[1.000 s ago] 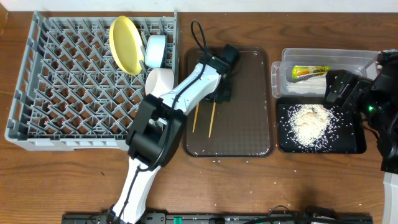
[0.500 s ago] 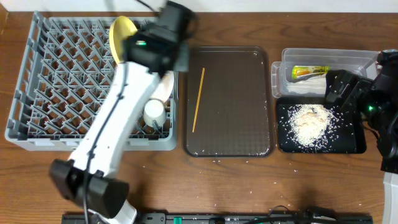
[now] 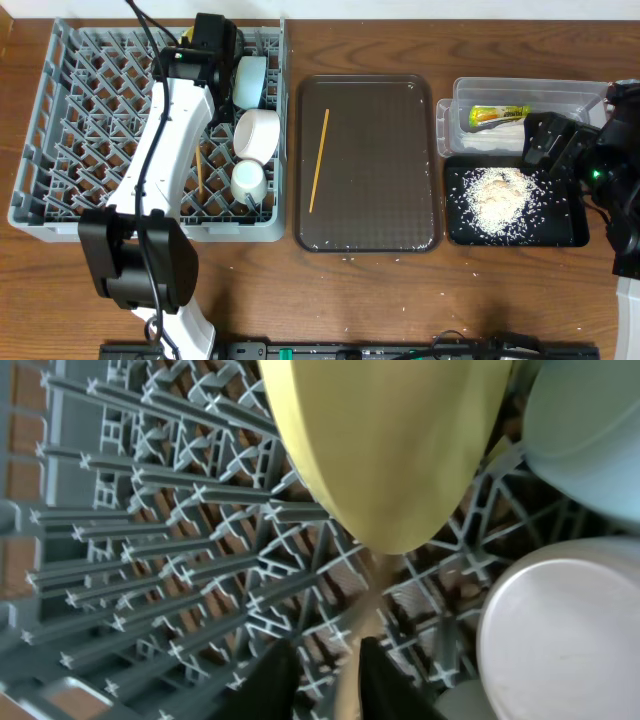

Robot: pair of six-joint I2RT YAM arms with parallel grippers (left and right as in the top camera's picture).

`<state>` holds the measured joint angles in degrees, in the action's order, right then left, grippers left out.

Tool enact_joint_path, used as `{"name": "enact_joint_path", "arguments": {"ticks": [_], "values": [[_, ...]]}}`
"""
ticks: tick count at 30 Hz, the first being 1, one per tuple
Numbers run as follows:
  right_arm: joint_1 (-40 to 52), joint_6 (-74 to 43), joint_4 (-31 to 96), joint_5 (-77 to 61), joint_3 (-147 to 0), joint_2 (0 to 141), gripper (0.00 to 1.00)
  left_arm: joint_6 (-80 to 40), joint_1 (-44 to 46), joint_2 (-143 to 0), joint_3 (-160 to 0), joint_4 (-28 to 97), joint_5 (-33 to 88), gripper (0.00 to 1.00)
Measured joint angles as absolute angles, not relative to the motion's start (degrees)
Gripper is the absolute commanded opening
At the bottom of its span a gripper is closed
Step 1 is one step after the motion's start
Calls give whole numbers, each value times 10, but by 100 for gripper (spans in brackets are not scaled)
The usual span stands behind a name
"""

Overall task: Sort waste into correct bins and load items into the dishwasher
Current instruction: 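Grasp the wooden chopsticks and carry them toward the dish rack, then lower the chopstick into the rack and open the left gripper, then move the left gripper back over the remaining chopstick on the brown tray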

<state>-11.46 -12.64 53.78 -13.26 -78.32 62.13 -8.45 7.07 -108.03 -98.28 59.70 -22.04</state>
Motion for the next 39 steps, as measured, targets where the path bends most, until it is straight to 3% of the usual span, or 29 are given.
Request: {"name": "enact_joint_path", "arguments": {"ticks": [3,12,24,30,39], "values": [[-115,-126,538,-133,-783,621,99,-85,71,-1083,-983,594,-223,47],[-115,-126,538,-133,-783,622,99,-88,77,-1083,-988,606,-211,52],[-115,-126,538,-133,-783,621,99,-97,225,-1059,-1034,543,-37,54],[-115,-126,538,-133,-783,621,99,-107,303,-1089,-1034,507,-14,54],[-115,-126,538,-133,-783,621,99,-107,349,-1159,-1034,460,-8,54]]}}
